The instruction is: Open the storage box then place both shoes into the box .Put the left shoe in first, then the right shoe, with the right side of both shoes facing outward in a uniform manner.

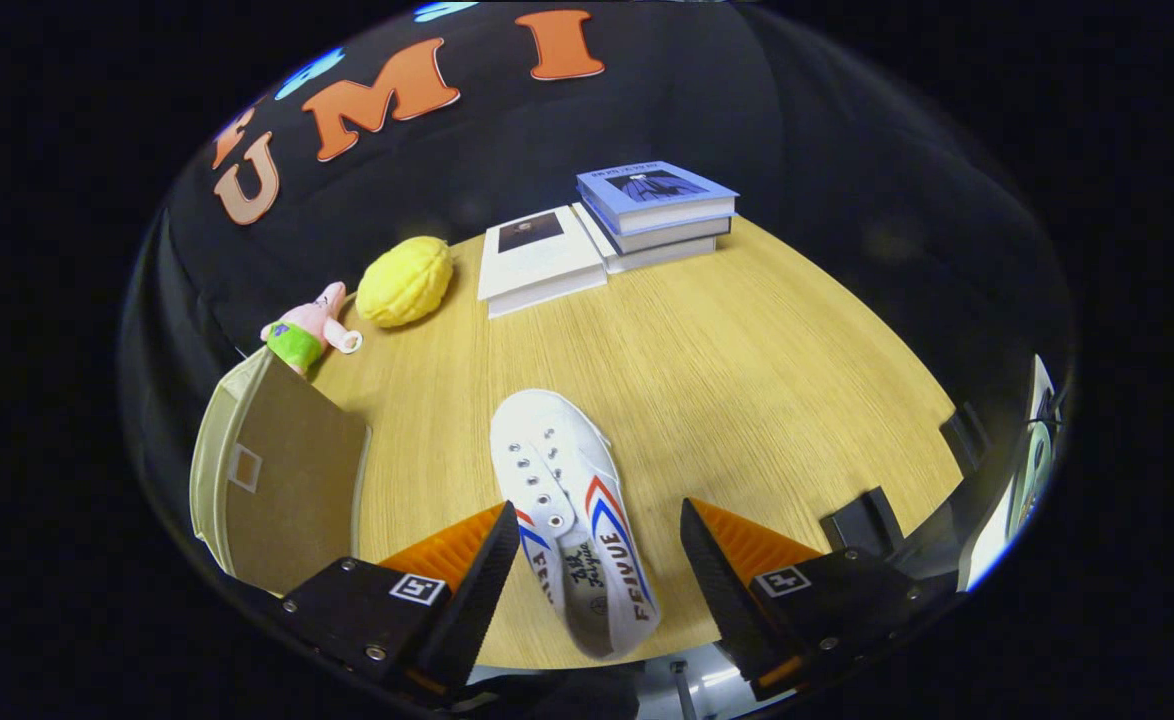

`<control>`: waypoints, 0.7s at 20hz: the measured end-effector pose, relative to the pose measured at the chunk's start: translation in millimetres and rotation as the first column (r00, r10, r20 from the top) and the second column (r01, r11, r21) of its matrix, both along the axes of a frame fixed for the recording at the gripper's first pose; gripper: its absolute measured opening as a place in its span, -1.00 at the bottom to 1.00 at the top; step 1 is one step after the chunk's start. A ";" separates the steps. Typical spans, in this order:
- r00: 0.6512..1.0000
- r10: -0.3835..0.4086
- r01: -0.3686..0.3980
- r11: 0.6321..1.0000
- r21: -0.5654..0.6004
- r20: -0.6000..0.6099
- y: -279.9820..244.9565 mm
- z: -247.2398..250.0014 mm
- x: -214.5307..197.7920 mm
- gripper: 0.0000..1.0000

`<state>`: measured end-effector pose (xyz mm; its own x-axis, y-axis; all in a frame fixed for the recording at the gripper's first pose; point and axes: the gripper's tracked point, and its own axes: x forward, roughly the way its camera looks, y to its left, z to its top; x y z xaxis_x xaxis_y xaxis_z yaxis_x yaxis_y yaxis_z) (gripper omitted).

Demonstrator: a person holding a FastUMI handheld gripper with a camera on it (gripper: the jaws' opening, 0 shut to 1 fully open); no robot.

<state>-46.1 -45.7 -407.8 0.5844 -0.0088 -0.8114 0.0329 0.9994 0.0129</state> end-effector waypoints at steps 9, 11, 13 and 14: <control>0.993 -0.013 0.025 0.994 0.102 -0.117 -0.7 -46.6 -8.7 0.08; 0.992 -0.031 0.044 0.993 0.106 -0.124 -2.3 -46.0 -6.9 -0.31; 0.993 -0.064 0.074 0.992 0.100 -0.096 -6.3 -40.6 -3.0 -0.66; 0.995 -0.064 0.073 0.991 0.114 -0.083 -2.4 -38.6 0.5 -0.84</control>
